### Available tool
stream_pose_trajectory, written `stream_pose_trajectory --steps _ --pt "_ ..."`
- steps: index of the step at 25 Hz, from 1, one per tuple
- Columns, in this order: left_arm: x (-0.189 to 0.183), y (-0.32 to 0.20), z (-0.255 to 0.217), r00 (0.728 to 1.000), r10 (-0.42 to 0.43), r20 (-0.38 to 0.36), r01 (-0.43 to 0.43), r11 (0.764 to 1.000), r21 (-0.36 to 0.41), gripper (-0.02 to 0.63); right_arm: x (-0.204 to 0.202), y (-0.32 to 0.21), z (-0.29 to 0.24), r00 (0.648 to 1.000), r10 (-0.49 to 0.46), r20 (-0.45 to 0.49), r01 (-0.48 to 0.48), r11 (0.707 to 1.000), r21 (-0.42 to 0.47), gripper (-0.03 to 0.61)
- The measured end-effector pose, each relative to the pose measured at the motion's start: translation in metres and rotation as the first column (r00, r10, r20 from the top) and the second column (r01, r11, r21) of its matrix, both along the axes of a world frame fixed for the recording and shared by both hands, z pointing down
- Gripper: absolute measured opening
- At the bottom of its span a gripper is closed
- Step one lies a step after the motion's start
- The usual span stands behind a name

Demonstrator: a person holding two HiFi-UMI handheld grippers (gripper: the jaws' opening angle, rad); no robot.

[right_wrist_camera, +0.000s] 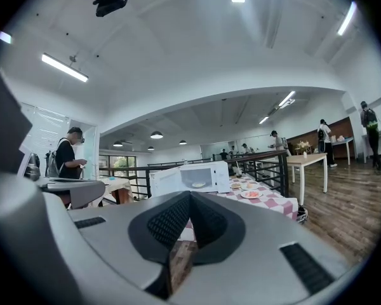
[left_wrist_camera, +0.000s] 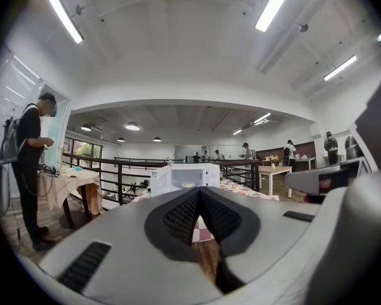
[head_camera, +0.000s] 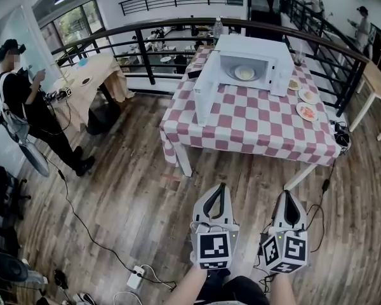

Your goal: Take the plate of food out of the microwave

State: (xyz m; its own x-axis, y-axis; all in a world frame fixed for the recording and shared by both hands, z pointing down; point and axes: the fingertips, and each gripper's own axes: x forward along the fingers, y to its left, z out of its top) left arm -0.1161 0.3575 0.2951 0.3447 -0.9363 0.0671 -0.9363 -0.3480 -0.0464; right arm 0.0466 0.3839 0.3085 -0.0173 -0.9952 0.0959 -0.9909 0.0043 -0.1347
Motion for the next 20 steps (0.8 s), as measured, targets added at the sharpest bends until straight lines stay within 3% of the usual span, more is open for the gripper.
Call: stream_pose_trajectory --steps 20 --pt "0.001 -0.040 0.026 1.000 -0.002 -0.015 0.002 0.999 -0.053 0.011 0.003 -0.032 0.019 1.000 0.010 -0.001 -0.010 0.999 -0.043 -0.005"
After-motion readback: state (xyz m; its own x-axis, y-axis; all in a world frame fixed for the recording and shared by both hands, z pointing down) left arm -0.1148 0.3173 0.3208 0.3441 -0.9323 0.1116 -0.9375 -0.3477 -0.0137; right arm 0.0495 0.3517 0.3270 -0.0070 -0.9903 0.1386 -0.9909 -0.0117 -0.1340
